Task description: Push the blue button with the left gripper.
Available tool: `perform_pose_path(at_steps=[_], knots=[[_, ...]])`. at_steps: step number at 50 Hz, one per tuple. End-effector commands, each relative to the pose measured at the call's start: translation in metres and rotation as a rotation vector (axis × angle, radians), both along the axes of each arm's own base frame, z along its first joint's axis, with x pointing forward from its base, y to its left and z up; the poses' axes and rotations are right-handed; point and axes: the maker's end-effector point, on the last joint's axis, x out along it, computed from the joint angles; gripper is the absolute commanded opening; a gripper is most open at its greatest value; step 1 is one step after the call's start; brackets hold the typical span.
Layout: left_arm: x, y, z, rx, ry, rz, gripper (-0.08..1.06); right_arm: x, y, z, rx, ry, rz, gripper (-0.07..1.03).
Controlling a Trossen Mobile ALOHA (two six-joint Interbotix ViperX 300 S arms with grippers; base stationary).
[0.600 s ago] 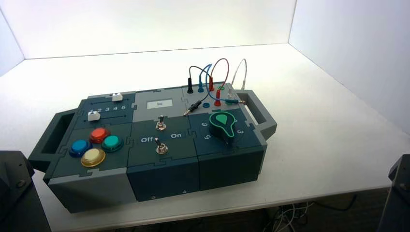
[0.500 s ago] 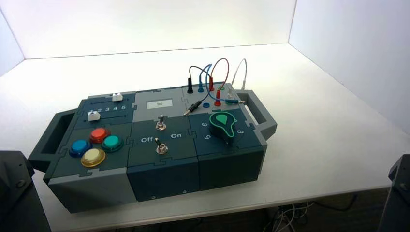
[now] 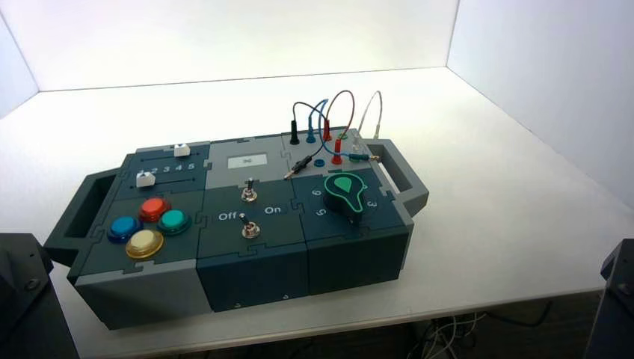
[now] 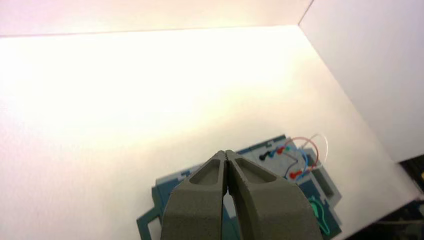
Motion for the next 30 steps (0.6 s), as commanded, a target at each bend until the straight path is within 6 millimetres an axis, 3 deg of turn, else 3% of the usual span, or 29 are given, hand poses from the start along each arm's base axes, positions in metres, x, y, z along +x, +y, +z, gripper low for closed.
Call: perform_pose_path(at_steps=[1, 19, 30], knots=[[-0.007, 0.000, -0.010, 0.024, 0.102, -0.011, -0.03, 0.004, 0.003, 0.008, 0.007, -0.005, -0.001, -0.02], [-0.038, 0.007, -0.056, 0.145, 0.464, -0.063, -0.03, 0.005, 0.003, 0.010, 0.007, -0.005, -0.001, -0.02], [-0.039, 0.008, -0.076, 0.200, 0.596, -0.093, -0.03, 0.004, 0.002, 0.011, 0.007, -0.005, 0.000, -0.02]])
